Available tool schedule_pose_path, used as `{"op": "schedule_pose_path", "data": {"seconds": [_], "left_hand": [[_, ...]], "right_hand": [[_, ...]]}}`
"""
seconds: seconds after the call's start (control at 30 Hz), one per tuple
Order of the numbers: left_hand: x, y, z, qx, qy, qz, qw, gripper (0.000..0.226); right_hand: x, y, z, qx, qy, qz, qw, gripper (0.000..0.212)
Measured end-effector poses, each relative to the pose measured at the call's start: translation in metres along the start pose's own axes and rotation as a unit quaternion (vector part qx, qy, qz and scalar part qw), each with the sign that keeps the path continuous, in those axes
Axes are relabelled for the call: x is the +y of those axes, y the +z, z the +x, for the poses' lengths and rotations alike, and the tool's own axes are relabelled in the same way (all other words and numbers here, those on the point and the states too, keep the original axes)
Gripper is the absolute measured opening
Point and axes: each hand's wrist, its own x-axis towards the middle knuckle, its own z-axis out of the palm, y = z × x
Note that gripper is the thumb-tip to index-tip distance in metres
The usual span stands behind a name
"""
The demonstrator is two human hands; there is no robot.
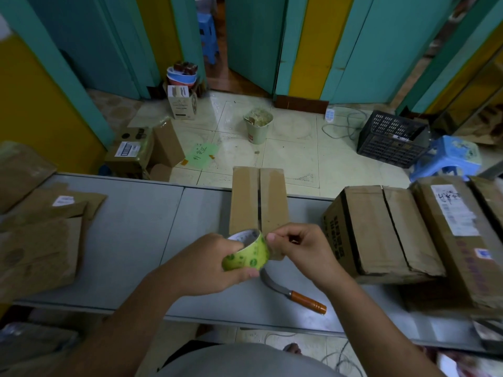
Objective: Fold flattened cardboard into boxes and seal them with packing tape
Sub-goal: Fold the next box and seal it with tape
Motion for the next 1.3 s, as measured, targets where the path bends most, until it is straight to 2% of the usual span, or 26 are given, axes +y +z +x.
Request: {"op": "schedule_pose_path", "data": {"seconds": [0.07,0.17,0.3,0.37,0.43,0.5,0.6,0.7,0.8,0.87,0.93,0.97,1.07,1.17,1.3], "left_hand": [[0.002,-0.003,-0.001,0.011,-0.003,-0.063,0.998,0.034],[0.004,-0.004,-0.002,0.021,0.012,-0.191,0.981,0.026],[0.001,0.003,0.002,0.056,-0.041,-0.270,0.960,0.026],[-0.004,0.001,0.004,0.051,-0.064,-0.259,0.962,0.027],[-0.011,-0.003,0.007,0.033,-0.096,-0.199,0.975,0.029],[-0.018,-0.006,0.011,0.024,-0.153,-0.105,0.982,0.041],[-0.024,-0.005,0.020,0.042,-0.226,0.005,0.973,0.061],[-0.025,-0.008,0.023,0.047,-0.198,-0.051,0.978,0.067],[-0.023,-0.020,0.014,0.054,-0.100,-0.171,0.979,0.051],[-0.026,-0.026,0.007,0.059,-0.057,-0.252,0.964,0.042],[-0.032,-0.029,0.004,0.059,-0.065,-0.285,0.955,0.053],[-0.035,-0.030,0.002,0.052,-0.073,-0.283,0.955,0.055],[-0.047,-0.032,-0.001,0.057,-0.083,-0.255,0.962,0.037],[-0.064,-0.039,-0.006,0.089,-0.111,-0.128,0.981,0.055],[-0.083,-0.043,-0.007,0.089,-0.150,-0.051,0.983,0.068]], "right_hand": [[0.001,-0.002,-0.001,-0.004,0.028,0.042,0.999,0.012],[0.001,-0.002,0.002,0.002,0.066,0.071,0.995,0.018],[-0.005,-0.003,0.008,0.015,0.070,0.063,0.995,0.020],[-0.007,-0.005,0.009,0.016,0.065,0.038,0.997,0.021],[-0.009,-0.010,0.007,0.031,0.060,0.026,0.997,0.022],[-0.012,-0.020,0.005,0.039,0.050,0.017,0.998,0.021],[-0.013,-0.025,0.005,0.041,0.033,-0.015,0.999,0.023],[-0.006,-0.028,0.006,0.093,0.046,-0.013,0.995,0.026],[0.005,-0.040,0.007,0.127,0.078,0.003,0.989,0.026],[0.011,-0.043,0.007,0.128,0.098,0.008,0.987,0.024],[0.015,-0.040,0.006,0.117,0.103,-0.005,0.988,0.024],[0.014,-0.038,0.006,0.110,0.097,-0.012,0.989,0.026],[0.006,-0.043,0.006,0.113,0.072,-0.014,0.991,0.029],[-0.001,-0.063,0.005,0.129,0.076,-0.035,0.988,0.029],[0.008,-0.065,0.008,0.116,0.089,-0.047,0.988,0.030]]}}
